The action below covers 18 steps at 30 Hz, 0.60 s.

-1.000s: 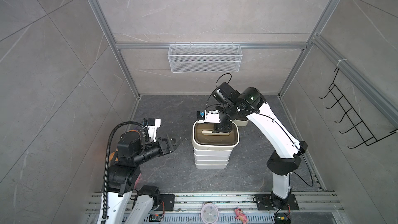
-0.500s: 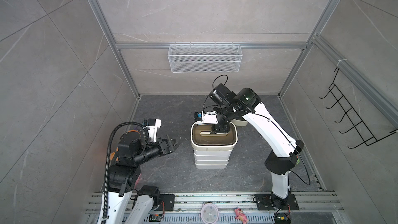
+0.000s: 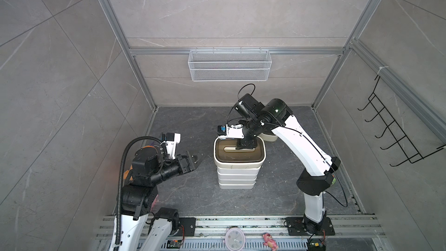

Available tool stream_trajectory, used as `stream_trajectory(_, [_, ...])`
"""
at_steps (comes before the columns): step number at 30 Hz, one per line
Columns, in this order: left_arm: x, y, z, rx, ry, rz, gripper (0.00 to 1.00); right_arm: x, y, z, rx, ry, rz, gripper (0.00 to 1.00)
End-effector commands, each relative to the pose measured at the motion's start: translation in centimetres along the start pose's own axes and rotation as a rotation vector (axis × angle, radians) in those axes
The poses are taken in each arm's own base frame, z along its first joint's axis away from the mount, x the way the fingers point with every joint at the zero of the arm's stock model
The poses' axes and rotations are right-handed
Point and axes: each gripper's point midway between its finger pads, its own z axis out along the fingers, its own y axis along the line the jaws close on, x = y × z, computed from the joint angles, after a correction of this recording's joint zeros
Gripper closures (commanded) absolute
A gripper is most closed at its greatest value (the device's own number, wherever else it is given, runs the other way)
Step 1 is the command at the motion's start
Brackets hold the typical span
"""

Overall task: Stack the tissue boxes
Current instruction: Place the tissue box at the tissue box.

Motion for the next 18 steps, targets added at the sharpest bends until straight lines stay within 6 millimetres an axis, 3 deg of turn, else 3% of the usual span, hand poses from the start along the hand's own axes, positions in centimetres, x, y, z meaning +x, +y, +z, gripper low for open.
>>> stream_trajectory(1, [-0.26,-1.1,-0.13,0.047,-0.003,0.03,0.0,-0.09,-0.04,0.12,0.006,0.003,0.008,0.57])
stream_trajectory(18, [-0.22,-1.3,0.15,0.068,0.015,0.02,0.0,0.28,-0.06,-0.25,0.025,0.012,0.018,0.47])
